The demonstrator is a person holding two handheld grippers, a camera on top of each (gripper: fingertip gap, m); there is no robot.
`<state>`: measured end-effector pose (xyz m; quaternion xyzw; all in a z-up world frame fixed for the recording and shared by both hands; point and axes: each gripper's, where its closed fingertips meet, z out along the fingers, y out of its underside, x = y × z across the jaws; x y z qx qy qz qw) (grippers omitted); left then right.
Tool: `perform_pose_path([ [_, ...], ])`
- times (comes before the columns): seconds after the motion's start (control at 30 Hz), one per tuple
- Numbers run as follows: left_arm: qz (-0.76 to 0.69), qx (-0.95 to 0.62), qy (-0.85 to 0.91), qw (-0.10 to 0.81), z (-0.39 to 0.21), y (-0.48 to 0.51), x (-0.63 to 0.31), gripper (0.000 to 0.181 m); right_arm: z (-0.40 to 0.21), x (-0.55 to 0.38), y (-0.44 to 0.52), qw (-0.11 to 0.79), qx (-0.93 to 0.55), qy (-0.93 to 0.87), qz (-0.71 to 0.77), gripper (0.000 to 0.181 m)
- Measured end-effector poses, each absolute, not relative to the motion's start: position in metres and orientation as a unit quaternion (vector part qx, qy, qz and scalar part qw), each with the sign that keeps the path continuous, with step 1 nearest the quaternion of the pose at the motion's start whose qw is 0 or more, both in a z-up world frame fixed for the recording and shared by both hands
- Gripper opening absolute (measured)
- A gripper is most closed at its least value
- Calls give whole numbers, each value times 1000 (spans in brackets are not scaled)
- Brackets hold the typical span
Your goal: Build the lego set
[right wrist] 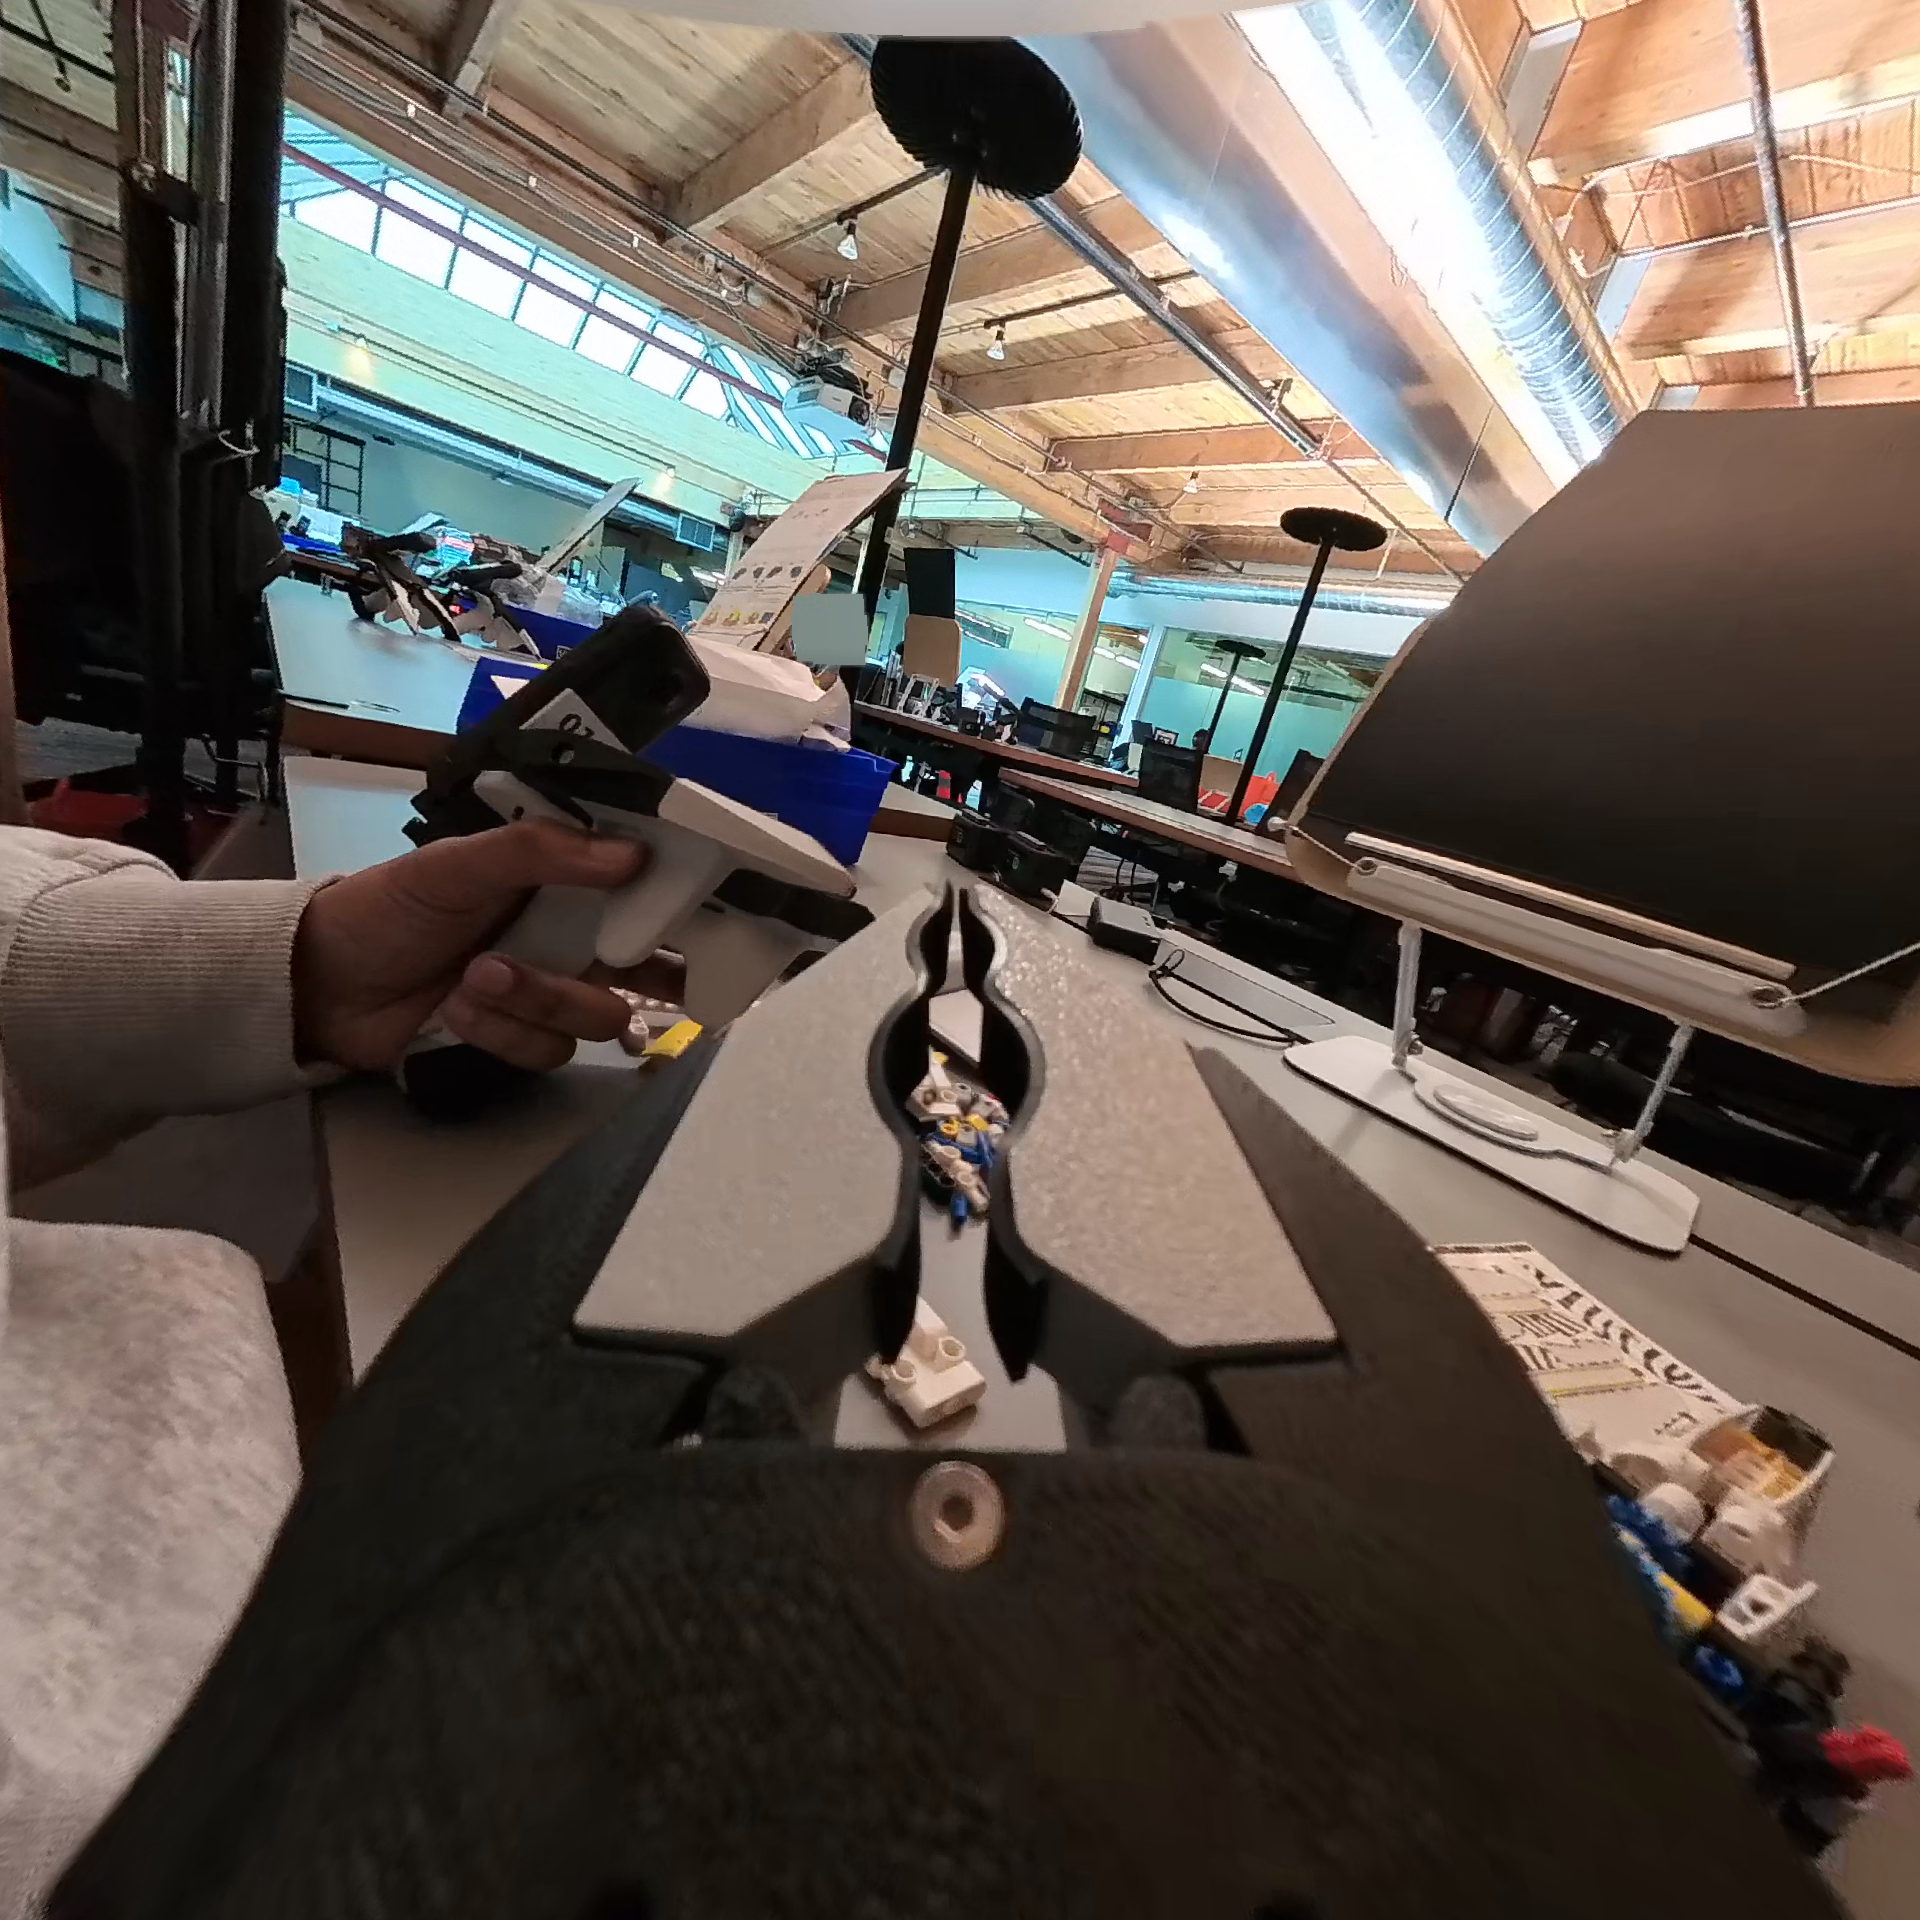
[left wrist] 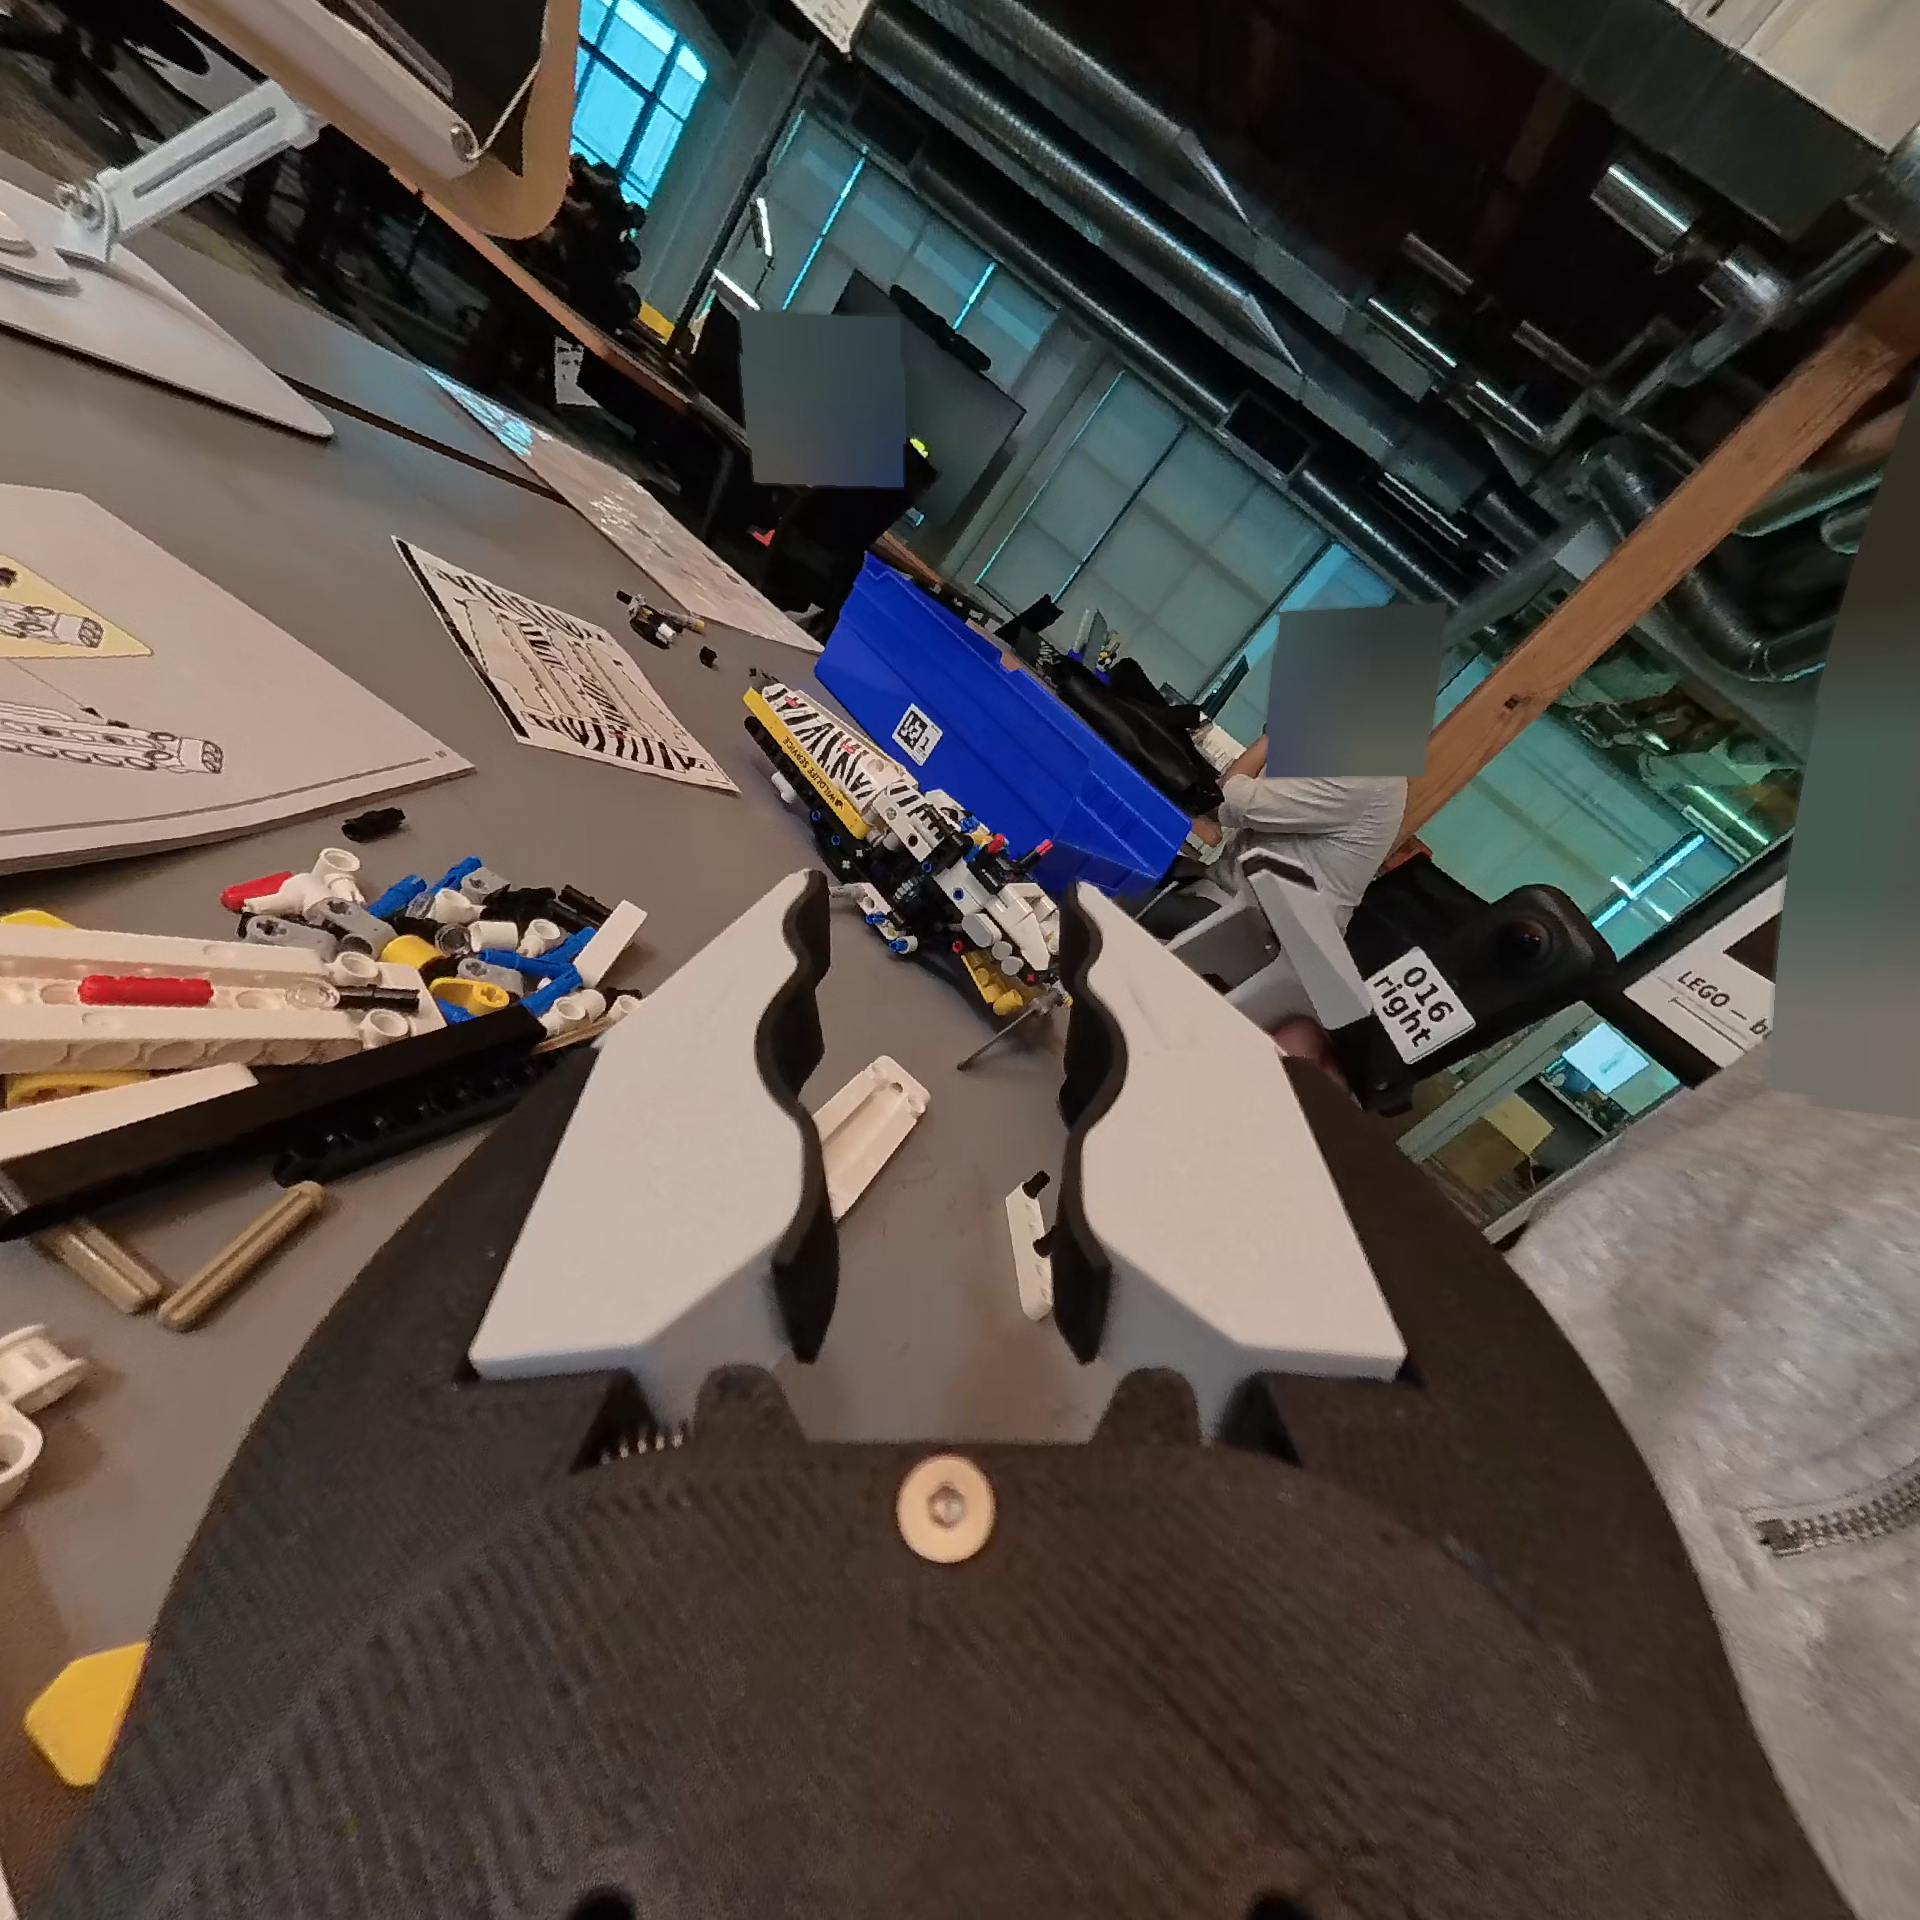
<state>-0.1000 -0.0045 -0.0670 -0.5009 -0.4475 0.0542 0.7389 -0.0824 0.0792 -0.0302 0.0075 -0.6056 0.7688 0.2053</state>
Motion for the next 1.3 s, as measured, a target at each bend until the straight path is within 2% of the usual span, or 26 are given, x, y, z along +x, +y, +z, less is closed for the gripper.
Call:
perform_pose_path([
  [0.13, 59, -502, -446, 738, -66, -4, -100, 42, -29, -83, 77, 186, 1, -608, 772, 4],
  [0.3, 66, -502, -446, 738, -66, -5, -100, 42, -18, -76, 75, 91, -4, -626, 775, 22],
  [0.4, 68, -501, -446, 739, -66, -5, -100, 42, -40, -57, 68, 64, 66, -709, 699, 34],
  [0.53, 68, -501, -446, 739, -66, -6, -100, 42, -86, -44, 75, 74, 137, -802, 576, 35],
  [0.67, 67, -501, -447, 738, -66, -6, -100, 42, -108, -39, 83, 26, 128, -844, 520, 37],
  [0.77, 65, -501, -448, 738, -66, -5, -101, 42, -122, -46, 84, 27, 112, -871, 477, 41],
  [0.87, 66, -500, -448, 738, -66, -6, -101, 42, -136, -48, 83, 26, 98, -892, 440, 38],
  [1.03, 66, -501, -447, 739, -66, -6, -100, 42, -160, -53, 83, 53, 92, -922, 371, 22],
  [1.07, 66, -501, -447, 739, -66, -6, -100, 42, -160, -51, 83, 53, 99, -922, 370, 7],
  [1.13, 66, -501, -446, 739, -66, -5, -100, 42, -156, -50, 81, 56, 106, -918, 377, 0],
  [1.3, 67, -503, -444, 739, -65, -5, -99, 42, -126, -60, 67, 108, 88, -879, 456, 0],
])
